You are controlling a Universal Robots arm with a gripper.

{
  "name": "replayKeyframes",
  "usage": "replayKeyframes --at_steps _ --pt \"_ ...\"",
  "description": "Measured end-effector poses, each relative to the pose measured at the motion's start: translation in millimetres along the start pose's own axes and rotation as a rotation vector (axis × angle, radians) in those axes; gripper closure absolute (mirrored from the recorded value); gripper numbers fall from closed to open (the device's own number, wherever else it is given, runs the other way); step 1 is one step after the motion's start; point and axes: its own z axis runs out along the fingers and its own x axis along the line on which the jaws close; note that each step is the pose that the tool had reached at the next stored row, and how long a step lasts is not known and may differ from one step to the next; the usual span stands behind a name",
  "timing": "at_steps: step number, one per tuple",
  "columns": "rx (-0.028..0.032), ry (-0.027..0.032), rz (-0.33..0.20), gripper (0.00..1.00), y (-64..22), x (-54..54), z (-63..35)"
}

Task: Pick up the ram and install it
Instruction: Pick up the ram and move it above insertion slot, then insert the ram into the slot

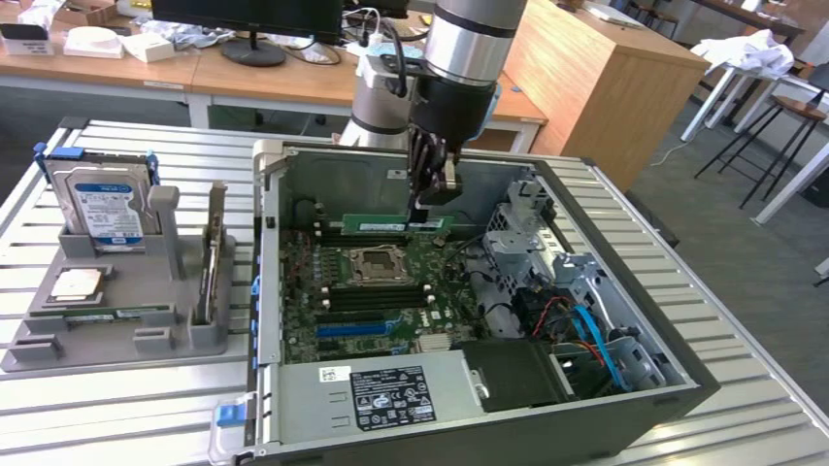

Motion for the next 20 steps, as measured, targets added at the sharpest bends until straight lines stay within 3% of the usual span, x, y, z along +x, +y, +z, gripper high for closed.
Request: replayKeyframes --at_steps 8,20 --pt "0.0000 0.0000 0.000 0.89 -0.3 -0.4 13.5" --pt "0.0000 -0.0001 0.000 0.89 -0.3 -0.4 15.1"
